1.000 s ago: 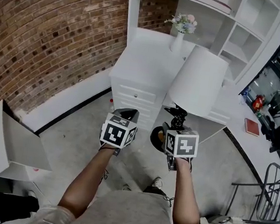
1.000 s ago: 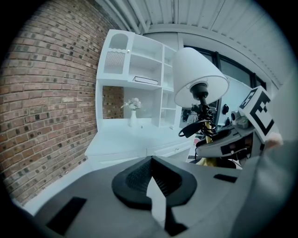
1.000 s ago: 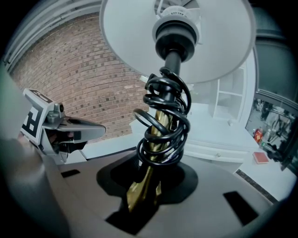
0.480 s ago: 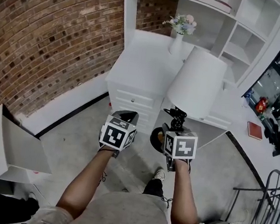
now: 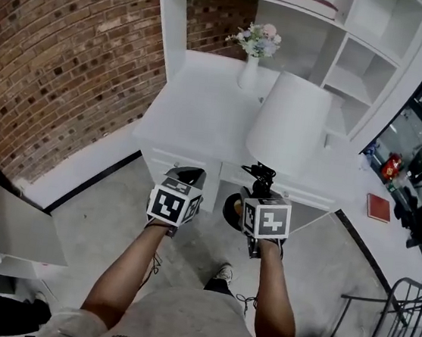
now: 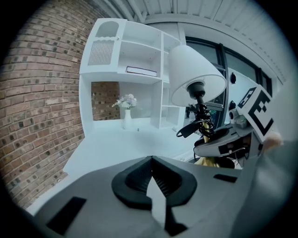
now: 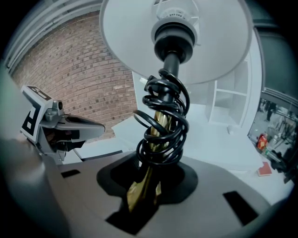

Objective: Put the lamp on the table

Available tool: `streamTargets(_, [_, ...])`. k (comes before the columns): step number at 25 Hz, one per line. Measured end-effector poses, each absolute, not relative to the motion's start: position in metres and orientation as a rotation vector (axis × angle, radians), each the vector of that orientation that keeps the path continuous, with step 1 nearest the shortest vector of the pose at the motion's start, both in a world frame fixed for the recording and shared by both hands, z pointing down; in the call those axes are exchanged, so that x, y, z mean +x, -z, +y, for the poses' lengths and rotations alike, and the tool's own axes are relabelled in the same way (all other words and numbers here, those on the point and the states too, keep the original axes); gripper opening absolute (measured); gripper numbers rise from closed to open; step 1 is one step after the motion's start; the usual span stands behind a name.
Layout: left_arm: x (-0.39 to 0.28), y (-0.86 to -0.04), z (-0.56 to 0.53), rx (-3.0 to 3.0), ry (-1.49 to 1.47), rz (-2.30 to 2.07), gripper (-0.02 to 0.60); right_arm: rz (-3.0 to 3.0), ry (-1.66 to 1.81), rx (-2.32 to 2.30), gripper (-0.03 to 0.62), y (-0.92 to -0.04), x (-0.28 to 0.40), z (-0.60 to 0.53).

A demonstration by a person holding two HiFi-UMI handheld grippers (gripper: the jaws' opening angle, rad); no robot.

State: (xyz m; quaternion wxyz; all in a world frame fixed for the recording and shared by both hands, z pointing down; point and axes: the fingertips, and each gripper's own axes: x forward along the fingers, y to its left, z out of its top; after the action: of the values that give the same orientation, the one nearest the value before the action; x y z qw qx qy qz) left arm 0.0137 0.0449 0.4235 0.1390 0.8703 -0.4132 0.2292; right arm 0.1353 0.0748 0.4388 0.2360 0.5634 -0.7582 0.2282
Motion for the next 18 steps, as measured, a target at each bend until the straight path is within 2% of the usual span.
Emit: streamTargets(18, [0.12, -0.413, -0.039, 2.504, -0.605, -1.229, -0.005, -2.095, -0.608, 1.464, 0.12, -0.438, 0.248, -0.009])
